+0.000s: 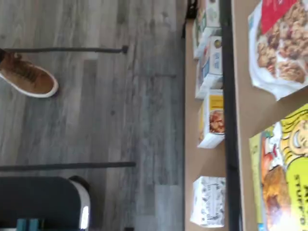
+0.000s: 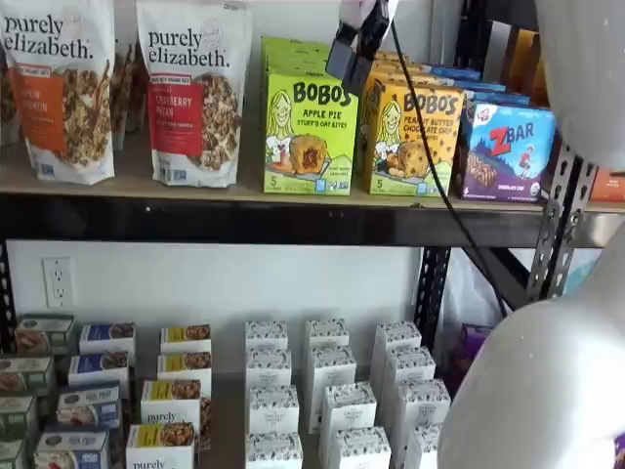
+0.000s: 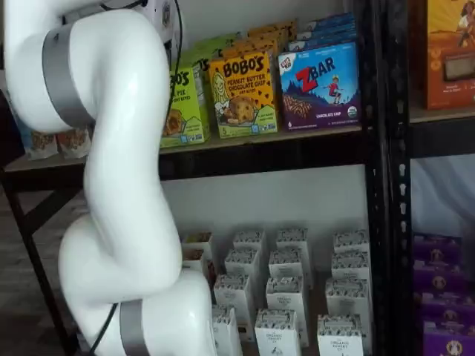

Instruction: Pick the green box on the top shelf, the fourth from the left

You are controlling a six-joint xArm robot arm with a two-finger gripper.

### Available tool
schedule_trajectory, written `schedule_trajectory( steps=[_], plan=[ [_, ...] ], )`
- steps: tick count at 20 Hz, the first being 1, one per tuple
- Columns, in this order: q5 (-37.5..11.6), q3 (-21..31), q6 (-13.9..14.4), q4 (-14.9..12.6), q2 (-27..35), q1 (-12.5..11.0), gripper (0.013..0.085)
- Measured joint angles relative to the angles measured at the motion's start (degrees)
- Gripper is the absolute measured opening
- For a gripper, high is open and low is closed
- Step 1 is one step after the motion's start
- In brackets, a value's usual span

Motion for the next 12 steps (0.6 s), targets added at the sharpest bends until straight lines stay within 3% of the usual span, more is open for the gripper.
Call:
schedule_trajectory(
  steps=[7, 12],
  plan=[
    [-10.84, 5.66, -0.15, 1.34, -3.46, 0.21, 0.0850],
    [-13.04, 5.33, -0.37, 1.61, -2.86, -0.02, 0.0850]
  ],
)
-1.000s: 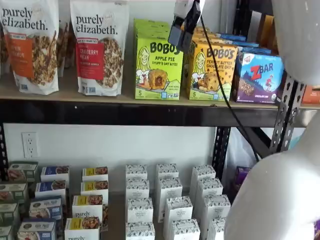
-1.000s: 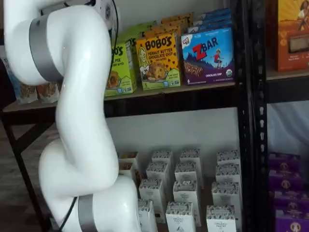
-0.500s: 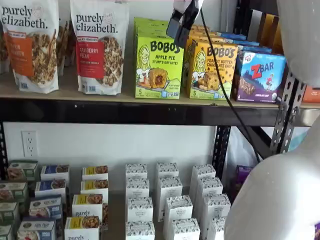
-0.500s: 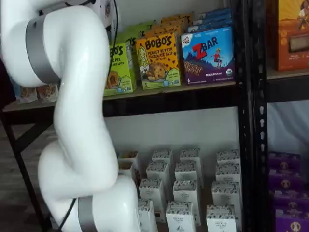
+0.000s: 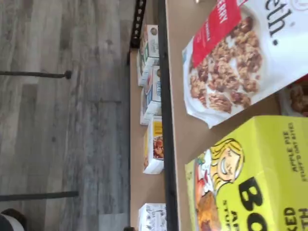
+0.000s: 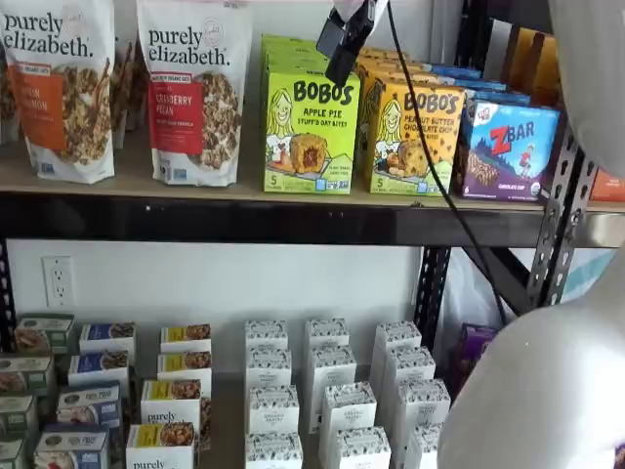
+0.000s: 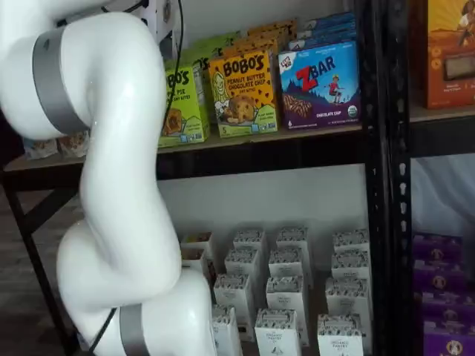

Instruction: Pick the green box on the top shelf, the fourth from the left

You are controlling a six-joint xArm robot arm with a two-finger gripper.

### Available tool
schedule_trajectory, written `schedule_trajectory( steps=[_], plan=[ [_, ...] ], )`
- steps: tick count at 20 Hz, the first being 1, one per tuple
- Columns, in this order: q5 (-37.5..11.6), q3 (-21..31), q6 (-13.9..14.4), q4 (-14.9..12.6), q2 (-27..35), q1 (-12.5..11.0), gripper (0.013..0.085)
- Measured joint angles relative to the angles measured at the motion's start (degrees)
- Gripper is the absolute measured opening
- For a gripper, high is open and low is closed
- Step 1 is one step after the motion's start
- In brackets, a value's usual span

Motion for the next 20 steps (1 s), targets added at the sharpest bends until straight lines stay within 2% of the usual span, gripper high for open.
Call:
schedule_trajectory(
  steps=[11, 20],
  plan=[
    [-2.04, -2.00, -0.88, -0.47, 3.36, -0.42, 0.0850],
    [-2.66, -3.70, -1.96, -1.87, 6.81, -0.77, 0.0850]
  ],
)
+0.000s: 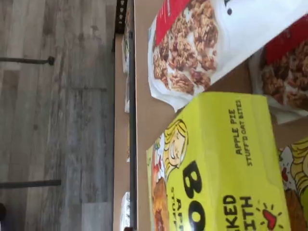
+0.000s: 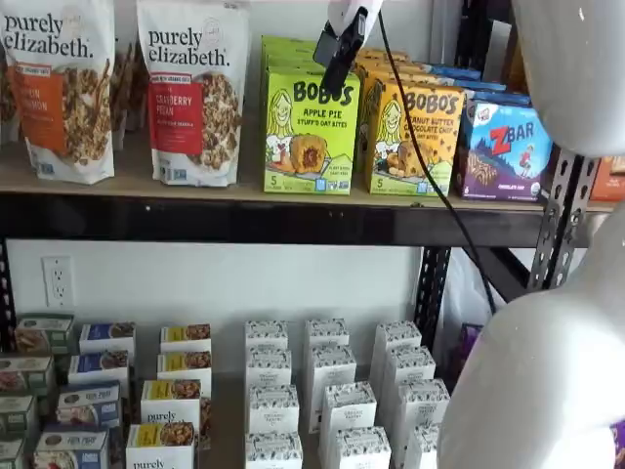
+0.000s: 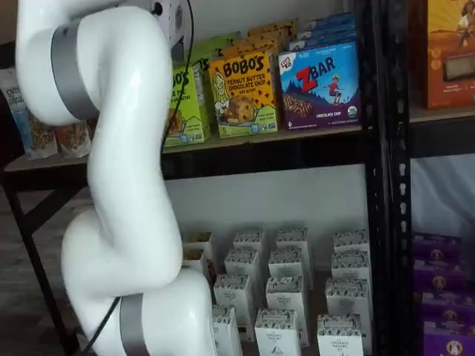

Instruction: Pick the green box on the top shelf, the fourth from the left

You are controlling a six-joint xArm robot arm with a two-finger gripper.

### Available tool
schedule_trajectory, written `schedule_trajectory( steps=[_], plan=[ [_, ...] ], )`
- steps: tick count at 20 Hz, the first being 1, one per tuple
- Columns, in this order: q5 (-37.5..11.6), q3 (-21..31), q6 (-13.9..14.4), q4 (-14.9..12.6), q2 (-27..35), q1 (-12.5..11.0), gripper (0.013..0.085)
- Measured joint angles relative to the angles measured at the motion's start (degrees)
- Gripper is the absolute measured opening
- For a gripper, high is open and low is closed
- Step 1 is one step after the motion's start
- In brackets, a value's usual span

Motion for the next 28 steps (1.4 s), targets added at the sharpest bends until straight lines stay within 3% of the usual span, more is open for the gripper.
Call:
schedule_trajectory(
  steps=[17, 28],
  plan=[
    [7.13, -6.96, -0.79, -2.95, 6.91, -0.29, 0.0850],
    [5.56, -5.39, -0.73, -4.97, 6.76, 0.35, 0.0850]
  ],
)
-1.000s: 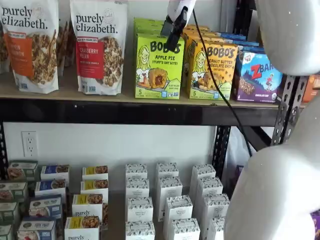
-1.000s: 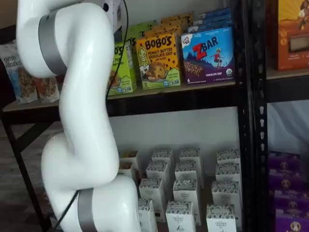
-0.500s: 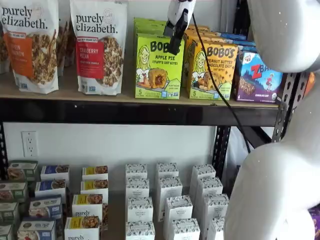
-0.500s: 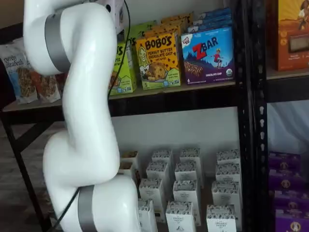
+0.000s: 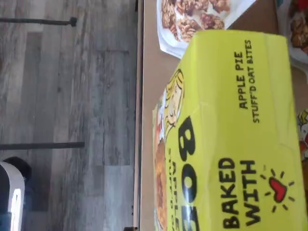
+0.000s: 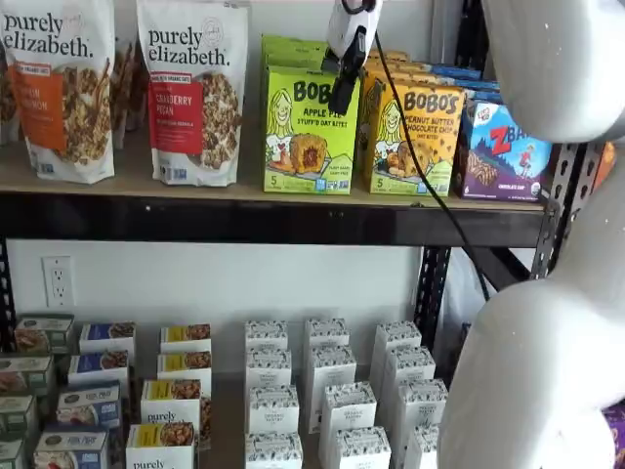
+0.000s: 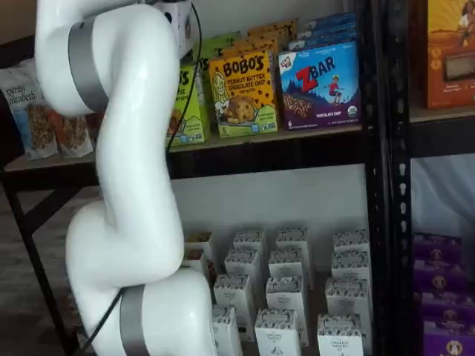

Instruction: Pick the green box on the top shelf, the fourth from the left

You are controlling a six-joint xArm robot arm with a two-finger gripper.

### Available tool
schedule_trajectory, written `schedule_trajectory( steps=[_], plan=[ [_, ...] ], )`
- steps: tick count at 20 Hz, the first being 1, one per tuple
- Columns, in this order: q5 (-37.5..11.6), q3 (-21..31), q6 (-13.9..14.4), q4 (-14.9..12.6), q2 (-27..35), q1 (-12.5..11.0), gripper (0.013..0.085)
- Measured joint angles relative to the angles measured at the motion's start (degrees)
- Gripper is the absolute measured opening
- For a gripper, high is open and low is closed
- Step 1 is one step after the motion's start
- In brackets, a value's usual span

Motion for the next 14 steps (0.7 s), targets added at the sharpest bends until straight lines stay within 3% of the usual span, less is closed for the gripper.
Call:
schedule_trajectory(
  steps=[12, 14],
  plan=[
    [-2.80, 3.30, 0.41, -0.73, -1.33, 0.88, 0.0850],
    [-3.58, 3.99, 0.35, -0.36, -1.72, 0.84, 0.0770]
  ],
)
